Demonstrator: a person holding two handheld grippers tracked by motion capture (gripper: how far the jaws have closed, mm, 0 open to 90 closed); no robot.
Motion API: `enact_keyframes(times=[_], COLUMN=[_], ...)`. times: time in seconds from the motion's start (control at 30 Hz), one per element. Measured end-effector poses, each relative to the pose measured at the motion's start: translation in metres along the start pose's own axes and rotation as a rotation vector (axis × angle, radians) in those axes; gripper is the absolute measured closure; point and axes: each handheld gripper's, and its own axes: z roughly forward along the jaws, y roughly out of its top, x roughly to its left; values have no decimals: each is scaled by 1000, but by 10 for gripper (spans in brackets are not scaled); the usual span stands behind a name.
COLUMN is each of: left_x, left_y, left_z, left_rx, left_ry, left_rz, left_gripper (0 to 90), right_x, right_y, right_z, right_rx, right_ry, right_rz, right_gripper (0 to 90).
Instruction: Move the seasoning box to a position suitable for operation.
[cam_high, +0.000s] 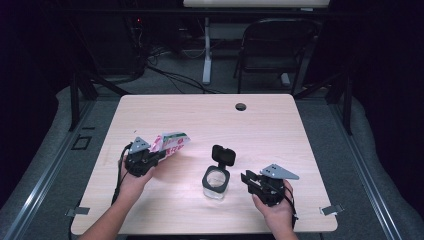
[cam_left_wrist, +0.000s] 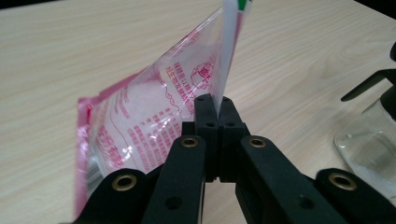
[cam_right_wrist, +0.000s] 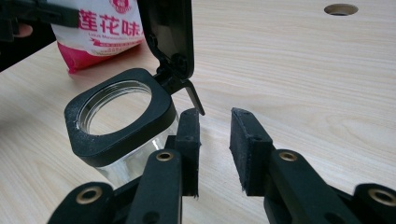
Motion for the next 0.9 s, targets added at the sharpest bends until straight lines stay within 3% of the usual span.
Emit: enact_keyframes(times=[0.2, 0.5, 0.8, 0.9], left_x=[7, 11, 4, -2], left_y=[19, 32, 41, 43], left_z=[-14, -31, -47, -51], left_rx=[-18, -70, -92, -103], left_ry=[33, 60, 44, 9], left_rz=[34, 29, 57, 58], left_gripper=[900, 900, 900, 900], right_x=[-2, -2, -3, -2], right_y=[1, 1, 1, 1], right_z=[0, 0, 0, 1], right_rx=[2, -3, -3, -5], right_ry=[6, 9, 11, 13], right_rz=[0, 0, 3, -4], right_gripper=[733, 733, 733, 733])
